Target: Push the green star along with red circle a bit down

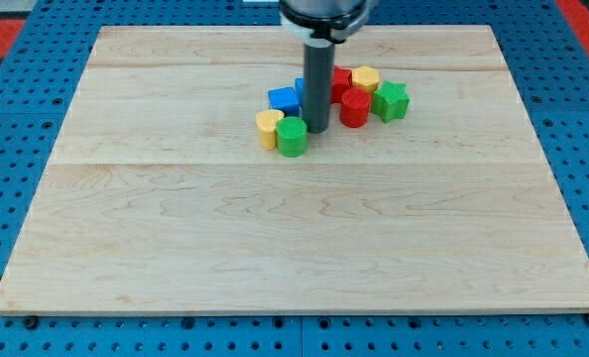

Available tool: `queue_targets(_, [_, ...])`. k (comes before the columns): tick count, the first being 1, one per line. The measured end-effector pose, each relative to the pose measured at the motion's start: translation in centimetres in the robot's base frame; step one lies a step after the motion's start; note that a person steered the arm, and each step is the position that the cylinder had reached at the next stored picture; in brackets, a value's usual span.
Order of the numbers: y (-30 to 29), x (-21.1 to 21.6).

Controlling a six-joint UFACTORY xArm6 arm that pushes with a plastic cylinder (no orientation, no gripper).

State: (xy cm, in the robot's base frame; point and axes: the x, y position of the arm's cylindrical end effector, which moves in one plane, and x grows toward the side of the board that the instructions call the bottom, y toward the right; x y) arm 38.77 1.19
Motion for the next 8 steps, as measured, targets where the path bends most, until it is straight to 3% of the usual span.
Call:
queue_targets(3, [-8.7,4.6])
queue_targets(5, [9.1,2.3])
queue_targets(6, [16.9,-0.9])
queue_targets(7, [21.1,-4.9])
queue_targets(8, [19.8,-5.6])
